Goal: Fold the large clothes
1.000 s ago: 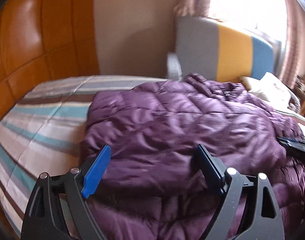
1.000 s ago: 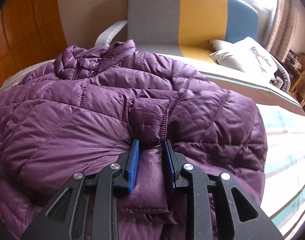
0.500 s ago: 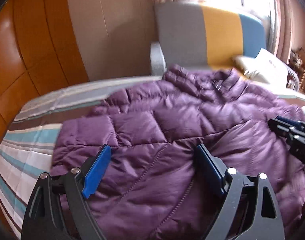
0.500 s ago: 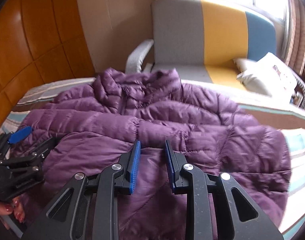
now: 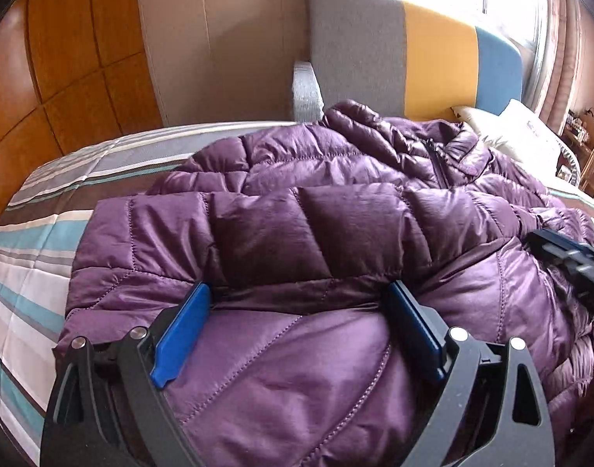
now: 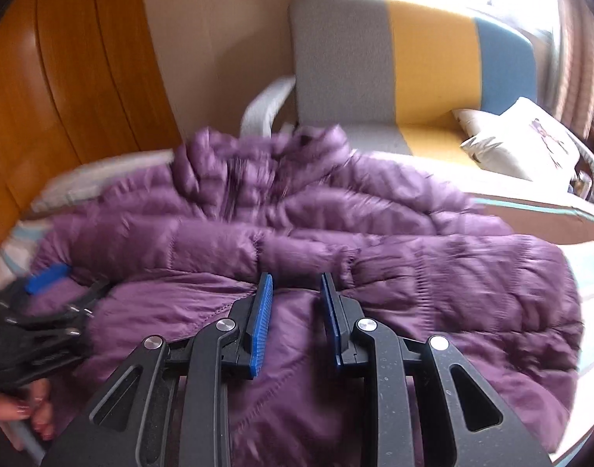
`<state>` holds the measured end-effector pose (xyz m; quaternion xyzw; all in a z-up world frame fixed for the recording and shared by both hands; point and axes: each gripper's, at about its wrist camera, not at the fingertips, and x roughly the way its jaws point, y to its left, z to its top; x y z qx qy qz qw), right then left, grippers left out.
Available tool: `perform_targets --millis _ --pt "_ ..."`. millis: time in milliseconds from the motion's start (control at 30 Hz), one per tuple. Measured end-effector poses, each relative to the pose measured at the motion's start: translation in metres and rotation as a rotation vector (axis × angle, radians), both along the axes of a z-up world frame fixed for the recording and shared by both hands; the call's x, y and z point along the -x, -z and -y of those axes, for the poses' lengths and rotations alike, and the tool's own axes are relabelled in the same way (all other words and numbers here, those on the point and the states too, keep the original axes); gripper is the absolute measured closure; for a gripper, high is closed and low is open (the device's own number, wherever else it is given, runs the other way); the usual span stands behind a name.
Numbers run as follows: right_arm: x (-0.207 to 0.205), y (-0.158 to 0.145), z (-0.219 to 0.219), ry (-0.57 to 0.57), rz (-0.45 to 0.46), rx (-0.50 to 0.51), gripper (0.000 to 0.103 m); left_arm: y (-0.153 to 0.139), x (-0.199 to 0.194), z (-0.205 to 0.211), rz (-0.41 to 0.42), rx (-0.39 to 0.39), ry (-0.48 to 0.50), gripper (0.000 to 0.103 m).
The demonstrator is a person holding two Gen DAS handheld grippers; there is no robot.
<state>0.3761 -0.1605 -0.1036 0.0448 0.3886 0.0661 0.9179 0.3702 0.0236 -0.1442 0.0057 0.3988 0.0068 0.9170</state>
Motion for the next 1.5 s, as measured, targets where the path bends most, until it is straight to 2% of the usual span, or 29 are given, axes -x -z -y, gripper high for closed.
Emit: perform_targets --millis 67,167,200,267,333,400,467,600,667,833,900,1000,1167,1300,1433,1500 --pt "0.015 -0.017 0.024 0.061 0.06 -0.018 0.078 -0.008 0.004 -0.002 0.016 -0.009 -0.026 0.008" --pt "0.029 -0.028 0.077 0.253 0.094 -0.013 0.078 -0.025 0.017 0.001 0.093 0.021 -0.044 0.008" --pt "0.031 -0.027 0.099 0.344 0.085 0.003 0.078 -0.03 0.019 0.005 0.113 0.035 -0.035 0.007" --pt "0.03 -0.02 0.128 0.437 0.043 0.024 0.078 -0.036 0.018 0.018 0.127 0.019 -0.013 0.007" --pt "0.023 -0.007 0.145 0.467 0.0 -0.003 0.078 -0.036 0.012 0.035 0.128 -0.023 0.026 0.007" --pt "0.013 0.008 0.15 0.453 -0.041 -0.023 0.078 -0.031 0.005 0.049 0.12 -0.077 0.059 0.007" --pt "0.005 0.016 0.144 0.407 -0.041 -0.002 0.078 -0.021 -0.004 0.06 0.089 -0.133 0.076 0.007" --pt "-0.02 0.035 0.137 0.359 -0.117 0.016 0.078 -0.008 -0.016 0.052 0.026 -0.099 0.054 0.003" --pt "-0.023 0.037 0.136 0.36 -0.118 0.019 0.078 -0.001 -0.021 0.047 -0.004 -0.068 0.042 0.002" --pt "-0.019 0.037 0.128 0.361 -0.108 0.058 0.078 -0.001 -0.02 0.046 -0.008 -0.067 0.039 0.002" --pt "-0.018 0.034 0.127 0.361 -0.109 0.067 0.078 -0.007 -0.014 0.046 0.008 -0.061 0.028 0.003" --pt "-0.016 0.027 0.125 0.359 -0.099 0.065 0.078 -0.021 0.004 0.038 0.046 -0.004 0.02 0.003" --pt "0.013 0.001 0.114 0.33 -0.017 0.03 0.078 -0.034 0.031 0.009 0.091 0.033 -0.034 0.003" --pt "0.041 -0.014 0.096 0.248 -0.01 -0.027 0.078 -0.036 0.052 -0.019 0.084 0.042 -0.071 0.003" --pt "0.072 -0.024 0.081 0.166 -0.03 -0.099 0.078 -0.027 0.074 -0.041 0.042 0.063 -0.078 0.003" --pt "0.085 -0.024 0.075 0.153 -0.04 -0.099 0.053 -0.018 0.085 -0.05 0.017 0.056 -0.089 0.002"
